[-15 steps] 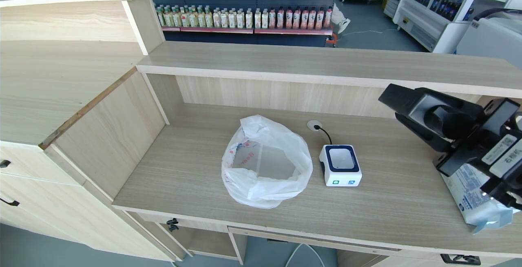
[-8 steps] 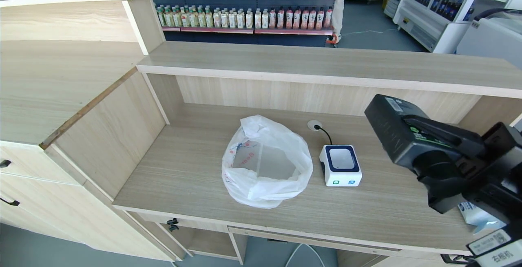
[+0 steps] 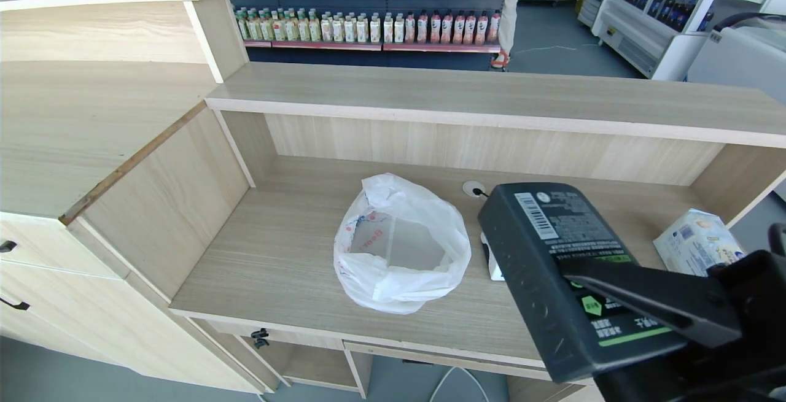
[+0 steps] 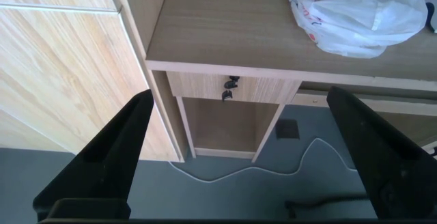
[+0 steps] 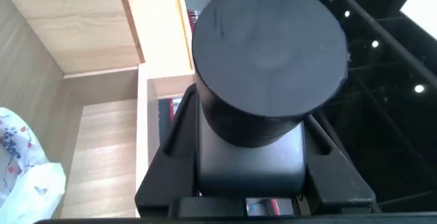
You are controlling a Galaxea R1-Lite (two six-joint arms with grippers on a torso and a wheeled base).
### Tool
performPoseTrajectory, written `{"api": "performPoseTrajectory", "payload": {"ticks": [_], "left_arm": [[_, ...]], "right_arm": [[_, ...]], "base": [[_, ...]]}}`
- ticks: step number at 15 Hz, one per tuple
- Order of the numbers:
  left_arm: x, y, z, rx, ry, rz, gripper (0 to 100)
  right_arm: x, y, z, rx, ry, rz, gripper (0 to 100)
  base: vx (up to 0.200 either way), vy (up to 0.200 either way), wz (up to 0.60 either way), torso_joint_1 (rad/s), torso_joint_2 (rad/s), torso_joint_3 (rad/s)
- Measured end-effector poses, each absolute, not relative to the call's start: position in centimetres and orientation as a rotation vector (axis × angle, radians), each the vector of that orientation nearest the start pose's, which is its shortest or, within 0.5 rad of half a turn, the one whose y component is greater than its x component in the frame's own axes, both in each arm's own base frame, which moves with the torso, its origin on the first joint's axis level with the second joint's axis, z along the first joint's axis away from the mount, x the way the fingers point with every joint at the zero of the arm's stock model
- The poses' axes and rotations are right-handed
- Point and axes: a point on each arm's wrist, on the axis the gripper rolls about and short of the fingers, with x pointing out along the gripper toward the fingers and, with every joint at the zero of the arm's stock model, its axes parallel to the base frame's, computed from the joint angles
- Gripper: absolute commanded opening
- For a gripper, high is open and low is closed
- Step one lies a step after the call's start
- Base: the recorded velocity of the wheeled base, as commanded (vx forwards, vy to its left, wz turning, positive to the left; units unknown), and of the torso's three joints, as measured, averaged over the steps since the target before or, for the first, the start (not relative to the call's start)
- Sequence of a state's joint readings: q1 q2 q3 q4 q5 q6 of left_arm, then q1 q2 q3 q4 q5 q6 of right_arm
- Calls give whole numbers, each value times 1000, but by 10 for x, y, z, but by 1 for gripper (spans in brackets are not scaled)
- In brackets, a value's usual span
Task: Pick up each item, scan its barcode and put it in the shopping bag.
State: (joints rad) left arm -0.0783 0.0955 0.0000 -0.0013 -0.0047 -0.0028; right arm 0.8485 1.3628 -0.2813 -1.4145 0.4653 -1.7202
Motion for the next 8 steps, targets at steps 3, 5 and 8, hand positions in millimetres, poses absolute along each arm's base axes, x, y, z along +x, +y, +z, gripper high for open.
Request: {"api": "performPoseTrajectory", "payload": {"ticks": [3,5,8], "left_arm": [[-15,1,77,1,94,-83,100],[-15,1,77,1,94,-83,100],[-15,1,77,1,94,-83,100]], "right_arm": [[108,156,216,-1396,-1424,652,0],[105,154,220,-1417,-1462,608,0],[100,148,226,-1465,-1513,527,0]], "base": [[0,0,0,0,0,0],[0,0,0,0,0,0],[0,0,0,0,0,0]]}}
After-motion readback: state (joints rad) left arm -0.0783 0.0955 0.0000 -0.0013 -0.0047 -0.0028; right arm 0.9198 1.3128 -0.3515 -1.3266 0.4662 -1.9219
